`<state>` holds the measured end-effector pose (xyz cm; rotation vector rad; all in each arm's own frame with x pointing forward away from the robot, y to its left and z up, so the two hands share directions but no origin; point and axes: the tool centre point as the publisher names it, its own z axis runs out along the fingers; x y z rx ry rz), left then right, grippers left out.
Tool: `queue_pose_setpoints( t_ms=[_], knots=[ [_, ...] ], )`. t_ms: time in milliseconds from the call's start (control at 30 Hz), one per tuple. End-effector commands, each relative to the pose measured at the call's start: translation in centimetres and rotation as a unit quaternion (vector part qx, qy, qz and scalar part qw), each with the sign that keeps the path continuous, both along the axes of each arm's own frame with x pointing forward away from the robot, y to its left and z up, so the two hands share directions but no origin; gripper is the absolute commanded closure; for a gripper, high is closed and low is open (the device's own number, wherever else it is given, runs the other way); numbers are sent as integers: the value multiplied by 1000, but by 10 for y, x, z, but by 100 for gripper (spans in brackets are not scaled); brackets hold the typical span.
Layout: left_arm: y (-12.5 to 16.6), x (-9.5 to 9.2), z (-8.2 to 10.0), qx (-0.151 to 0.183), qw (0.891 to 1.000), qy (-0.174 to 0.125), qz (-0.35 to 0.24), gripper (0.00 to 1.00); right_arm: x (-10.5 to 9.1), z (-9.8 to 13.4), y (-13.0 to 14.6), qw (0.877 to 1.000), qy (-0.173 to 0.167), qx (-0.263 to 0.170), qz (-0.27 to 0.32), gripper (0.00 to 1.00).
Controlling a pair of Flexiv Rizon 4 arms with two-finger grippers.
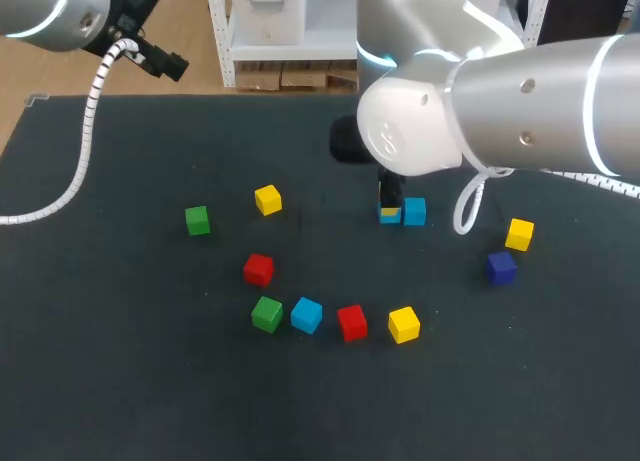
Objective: Place the blue cubes, place green cubes on the blue cubes, place the yellow cubes on the green cubes, then place the red cubes on the yellow cubes, and place purple cube on the red cubes.
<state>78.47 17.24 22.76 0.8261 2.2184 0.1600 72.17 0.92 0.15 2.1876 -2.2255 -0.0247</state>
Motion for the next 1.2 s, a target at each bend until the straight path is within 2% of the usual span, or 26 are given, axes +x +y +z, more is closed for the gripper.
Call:
queue_pose_setpoints(
  t_ms=[33,700,1200],
  knots=[
    [1,0,0,-1,1000,0,-2,0,0,0,-1,1000,0,1,-2,65],
    [1,0,0,-1,1000,0,-2,0,-7,1,-1,1000,7,0,-12,65],
    [1,0,0,-1,1000,0,-2,0,-5,-2,2,1000,6,1,-8,64]
  ],
)
